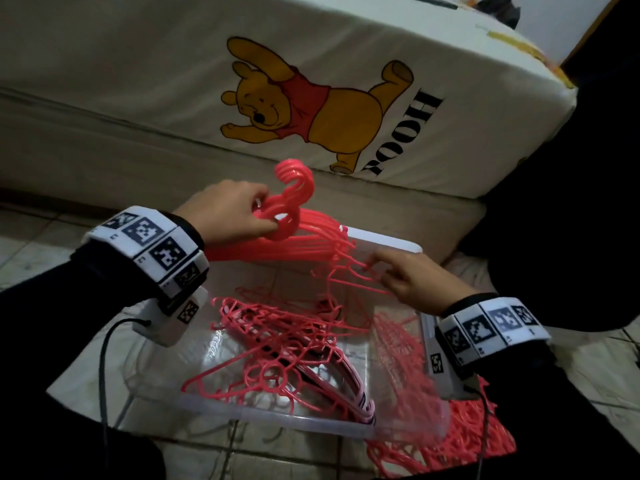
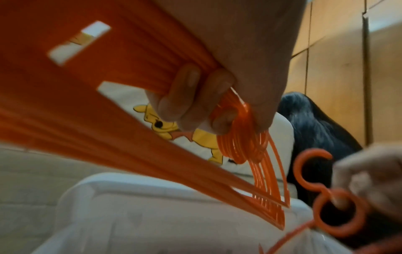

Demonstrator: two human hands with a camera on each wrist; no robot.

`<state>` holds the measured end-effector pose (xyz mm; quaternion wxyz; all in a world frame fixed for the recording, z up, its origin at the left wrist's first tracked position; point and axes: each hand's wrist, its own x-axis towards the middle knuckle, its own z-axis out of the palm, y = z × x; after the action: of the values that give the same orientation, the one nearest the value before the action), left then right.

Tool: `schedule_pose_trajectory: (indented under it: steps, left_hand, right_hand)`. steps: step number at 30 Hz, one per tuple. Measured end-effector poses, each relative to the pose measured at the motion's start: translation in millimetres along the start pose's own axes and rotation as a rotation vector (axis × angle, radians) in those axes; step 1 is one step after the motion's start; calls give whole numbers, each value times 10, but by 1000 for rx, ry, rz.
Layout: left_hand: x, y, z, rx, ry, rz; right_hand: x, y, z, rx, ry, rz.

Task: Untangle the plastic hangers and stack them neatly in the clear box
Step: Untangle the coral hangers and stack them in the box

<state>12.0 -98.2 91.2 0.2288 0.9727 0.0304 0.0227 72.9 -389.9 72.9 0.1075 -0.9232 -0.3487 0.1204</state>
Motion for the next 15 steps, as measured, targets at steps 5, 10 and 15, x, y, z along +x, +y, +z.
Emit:
schedule_pose_trajectory:
  steps: [5, 10, 15]
  left_hand:
    - [-20, 11, -129, -313, 156, -18]
    - [-8, 14, -109, -351, 274, -55]
    - [-9, 24, -105, -335, 252, -62]
  right_hand:
    - [46, 12, 154, 201, 33, 239]
    - [-3, -452, 293, 1159, -47, 356]
    - [-36, -814, 320, 1346, 10, 148]
